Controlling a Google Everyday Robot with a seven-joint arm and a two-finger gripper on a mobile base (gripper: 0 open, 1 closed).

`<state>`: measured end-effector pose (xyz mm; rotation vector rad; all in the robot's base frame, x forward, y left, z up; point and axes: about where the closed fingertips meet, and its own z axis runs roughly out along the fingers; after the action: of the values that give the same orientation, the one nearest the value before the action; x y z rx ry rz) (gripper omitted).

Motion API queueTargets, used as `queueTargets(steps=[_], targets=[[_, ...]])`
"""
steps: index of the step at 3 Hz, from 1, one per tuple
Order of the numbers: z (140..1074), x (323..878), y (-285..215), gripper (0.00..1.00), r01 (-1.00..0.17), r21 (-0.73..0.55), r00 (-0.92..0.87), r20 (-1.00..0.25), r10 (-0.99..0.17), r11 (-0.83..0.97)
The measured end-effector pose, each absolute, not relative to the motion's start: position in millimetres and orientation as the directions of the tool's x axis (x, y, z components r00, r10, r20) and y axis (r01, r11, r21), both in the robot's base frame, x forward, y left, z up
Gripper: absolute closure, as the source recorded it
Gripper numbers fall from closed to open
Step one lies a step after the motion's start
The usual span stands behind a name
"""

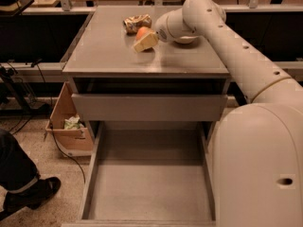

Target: Place orange into middle drawer

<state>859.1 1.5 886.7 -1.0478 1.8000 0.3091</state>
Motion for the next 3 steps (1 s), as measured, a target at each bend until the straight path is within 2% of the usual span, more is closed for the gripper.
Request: queueTargets(steps=[1, 2, 3], targets=[[879, 876, 5, 0.0, -0.76, -0.21, -0.155, -0.86, -0.486, 0.615], [870, 880, 10, 0.15, -0.765, -0.179, -0.17, -0.87, -0.462, 0.619], [860, 874, 19, 0.38, -0.781, -0.146, -0.184, -0.875, -0.447, 0.607]])
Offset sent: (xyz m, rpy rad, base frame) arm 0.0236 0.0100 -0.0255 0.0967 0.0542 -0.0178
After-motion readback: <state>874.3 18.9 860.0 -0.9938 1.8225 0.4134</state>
